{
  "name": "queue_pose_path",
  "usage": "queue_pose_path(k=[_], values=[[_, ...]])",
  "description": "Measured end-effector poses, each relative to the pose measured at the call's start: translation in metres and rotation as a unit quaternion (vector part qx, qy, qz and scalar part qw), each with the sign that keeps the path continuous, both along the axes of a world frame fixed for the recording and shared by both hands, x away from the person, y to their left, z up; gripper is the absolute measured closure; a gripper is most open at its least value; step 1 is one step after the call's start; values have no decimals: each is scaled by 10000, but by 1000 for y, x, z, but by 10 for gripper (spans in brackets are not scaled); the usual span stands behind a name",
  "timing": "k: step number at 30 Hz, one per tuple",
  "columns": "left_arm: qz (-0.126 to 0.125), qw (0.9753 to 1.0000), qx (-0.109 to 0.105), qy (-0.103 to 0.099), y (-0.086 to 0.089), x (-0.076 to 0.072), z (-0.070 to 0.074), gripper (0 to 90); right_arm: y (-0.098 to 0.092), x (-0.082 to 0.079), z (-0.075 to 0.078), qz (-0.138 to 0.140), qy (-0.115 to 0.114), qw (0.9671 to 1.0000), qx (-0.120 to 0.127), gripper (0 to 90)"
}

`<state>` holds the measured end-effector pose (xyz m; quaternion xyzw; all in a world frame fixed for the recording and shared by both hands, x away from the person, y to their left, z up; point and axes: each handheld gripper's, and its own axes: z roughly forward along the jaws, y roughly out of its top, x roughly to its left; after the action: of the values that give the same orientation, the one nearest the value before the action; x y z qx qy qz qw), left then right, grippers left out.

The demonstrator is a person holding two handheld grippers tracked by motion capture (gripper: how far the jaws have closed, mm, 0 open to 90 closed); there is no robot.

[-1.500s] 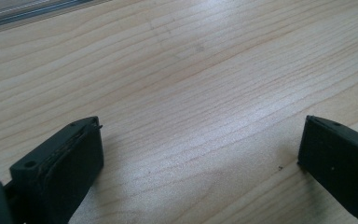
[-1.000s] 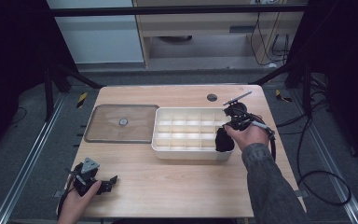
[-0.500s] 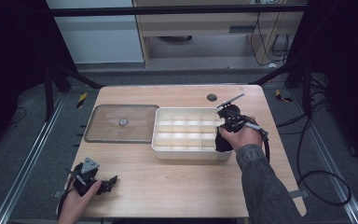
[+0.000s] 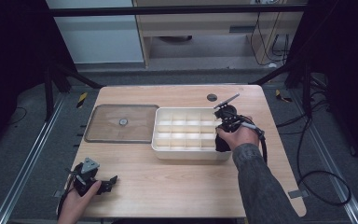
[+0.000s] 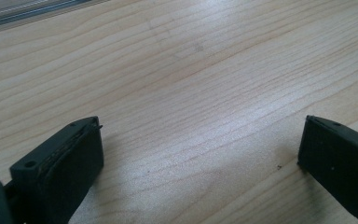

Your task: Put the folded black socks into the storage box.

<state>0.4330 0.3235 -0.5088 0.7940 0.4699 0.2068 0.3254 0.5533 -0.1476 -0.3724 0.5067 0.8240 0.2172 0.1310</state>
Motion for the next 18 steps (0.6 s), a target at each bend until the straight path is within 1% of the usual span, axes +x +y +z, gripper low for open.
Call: queue_pose_path(k=[4, 7, 15, 16, 18], values=[[1, 10000, -4, -1, 0, 0, 0, 0, -8, 2, -5, -108, 21, 9999, -74, 900], [1, 10000, -3, -1, 0, 0, 0, 0, -10, 3, -7, -127, 39, 9999, -100, 900], [2, 10000, -14, 1, 0, 0, 0, 0, -12, 4, -8, -153, 55, 9998, -122, 900], [0, 10000, -12, 0, 0, 0, 0, 0, -12, 4, -8, -161, 72, 9997, -145, 900], [-1, 10000, -12, 1, 0, 0, 0, 0, -13, 5, -11, -158, 72, 9995, -268, 900]])
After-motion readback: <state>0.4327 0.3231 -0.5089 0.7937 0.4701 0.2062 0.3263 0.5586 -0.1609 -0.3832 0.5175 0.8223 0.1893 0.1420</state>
